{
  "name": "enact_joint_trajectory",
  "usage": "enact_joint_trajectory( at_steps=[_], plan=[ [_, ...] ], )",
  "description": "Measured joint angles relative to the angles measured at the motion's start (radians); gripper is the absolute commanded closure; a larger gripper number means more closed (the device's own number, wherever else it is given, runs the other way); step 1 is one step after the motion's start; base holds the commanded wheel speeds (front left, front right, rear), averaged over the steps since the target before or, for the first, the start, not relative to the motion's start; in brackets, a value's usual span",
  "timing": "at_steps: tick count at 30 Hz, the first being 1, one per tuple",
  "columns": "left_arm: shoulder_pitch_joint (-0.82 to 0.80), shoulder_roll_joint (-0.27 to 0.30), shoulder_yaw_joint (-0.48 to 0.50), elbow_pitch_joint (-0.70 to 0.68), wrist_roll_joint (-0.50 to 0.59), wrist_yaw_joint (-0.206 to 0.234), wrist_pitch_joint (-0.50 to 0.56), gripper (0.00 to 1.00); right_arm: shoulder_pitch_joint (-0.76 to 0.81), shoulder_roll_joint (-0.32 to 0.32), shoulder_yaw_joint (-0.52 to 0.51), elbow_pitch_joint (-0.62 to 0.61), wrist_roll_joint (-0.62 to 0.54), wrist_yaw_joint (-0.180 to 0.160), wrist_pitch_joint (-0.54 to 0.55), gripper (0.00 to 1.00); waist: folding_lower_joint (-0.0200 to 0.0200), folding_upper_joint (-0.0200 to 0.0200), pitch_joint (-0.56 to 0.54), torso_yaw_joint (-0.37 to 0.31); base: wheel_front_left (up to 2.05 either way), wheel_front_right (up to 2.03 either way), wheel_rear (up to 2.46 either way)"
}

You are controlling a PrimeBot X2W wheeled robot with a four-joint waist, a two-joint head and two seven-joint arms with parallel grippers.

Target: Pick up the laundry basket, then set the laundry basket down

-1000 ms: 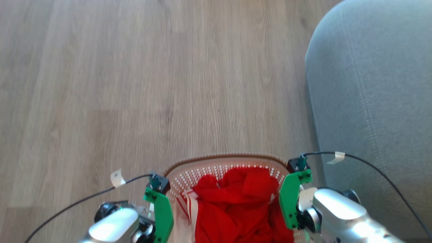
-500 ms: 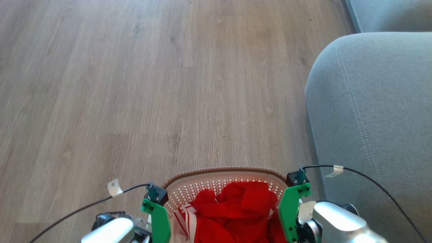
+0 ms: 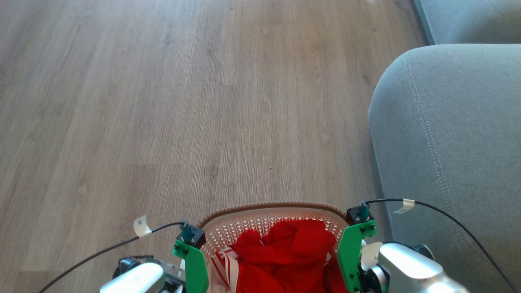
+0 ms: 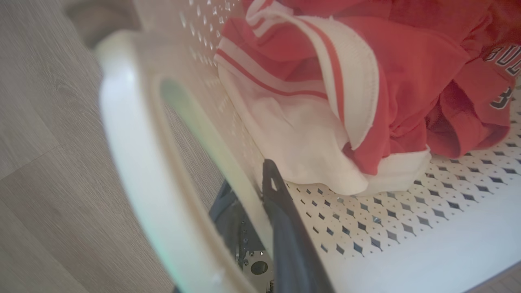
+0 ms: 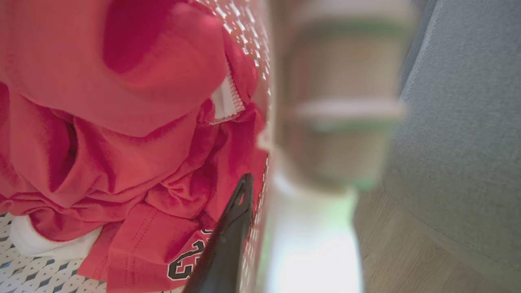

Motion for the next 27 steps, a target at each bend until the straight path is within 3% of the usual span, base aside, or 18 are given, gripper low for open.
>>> enact_joint_trajectory(
  at_steps=[27],
  plan=[
    [0.011,-0.001,0.0,-0.005,0.0,0.0,0.012,1.0,0.013,0.001,-0.019,0.0,-0.021,0.0,0.002,1.0,0.0,0.0,-0.013,0.004,0.0,0.0,0.0]
  ],
)
